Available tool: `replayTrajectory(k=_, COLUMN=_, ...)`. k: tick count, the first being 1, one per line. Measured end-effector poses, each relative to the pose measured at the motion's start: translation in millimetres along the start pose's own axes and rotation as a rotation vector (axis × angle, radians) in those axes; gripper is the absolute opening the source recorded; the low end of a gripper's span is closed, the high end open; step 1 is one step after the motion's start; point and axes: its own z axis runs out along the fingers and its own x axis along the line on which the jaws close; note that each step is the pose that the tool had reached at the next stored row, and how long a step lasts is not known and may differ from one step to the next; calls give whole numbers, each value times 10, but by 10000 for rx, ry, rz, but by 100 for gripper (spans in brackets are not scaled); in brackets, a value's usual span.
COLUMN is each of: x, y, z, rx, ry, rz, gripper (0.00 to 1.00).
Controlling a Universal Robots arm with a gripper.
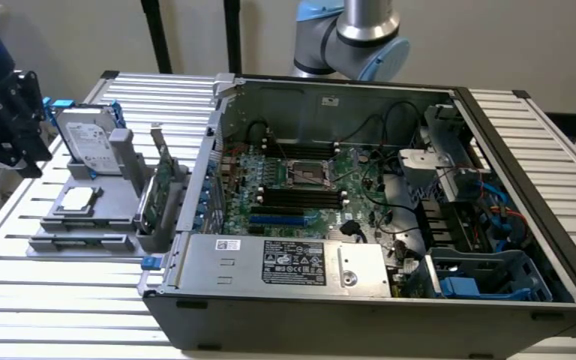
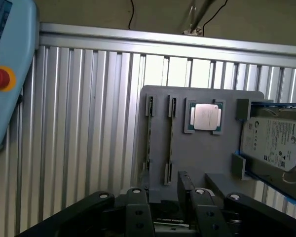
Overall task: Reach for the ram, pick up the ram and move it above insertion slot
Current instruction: 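Pick up the ram and move it above insertion slot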
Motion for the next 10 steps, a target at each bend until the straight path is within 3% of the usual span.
replayTrajectory(k=10, x=143, y=16, z=179, rx=-1, ry=1, rz=4, gripper=37)
